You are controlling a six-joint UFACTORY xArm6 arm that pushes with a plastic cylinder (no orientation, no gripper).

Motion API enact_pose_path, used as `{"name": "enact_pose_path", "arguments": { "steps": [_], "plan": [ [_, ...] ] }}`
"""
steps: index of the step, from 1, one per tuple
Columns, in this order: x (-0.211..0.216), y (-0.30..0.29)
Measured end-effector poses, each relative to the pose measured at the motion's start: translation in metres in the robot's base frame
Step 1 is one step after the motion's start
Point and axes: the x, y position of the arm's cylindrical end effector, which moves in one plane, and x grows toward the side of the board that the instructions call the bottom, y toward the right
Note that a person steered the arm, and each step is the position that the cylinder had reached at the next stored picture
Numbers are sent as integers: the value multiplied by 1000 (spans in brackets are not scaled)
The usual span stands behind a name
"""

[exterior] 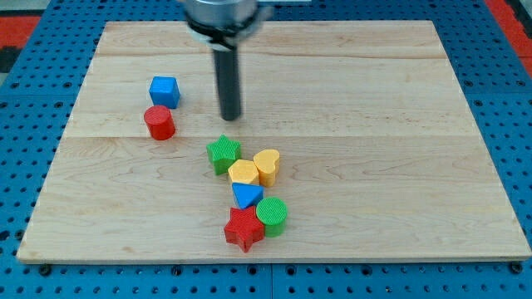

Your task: Move the red circle and the blue cube into the group of blocks

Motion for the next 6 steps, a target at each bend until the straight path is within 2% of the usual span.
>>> {"name": "enact_pose_path", "arguments": {
  "steps": [1, 2, 4, 5, 6],
  "plan": [
    [-38, -67],
    [-11, -100],
    [53, -80],
    [38, -79],
    [61, -50]
  ]
}}
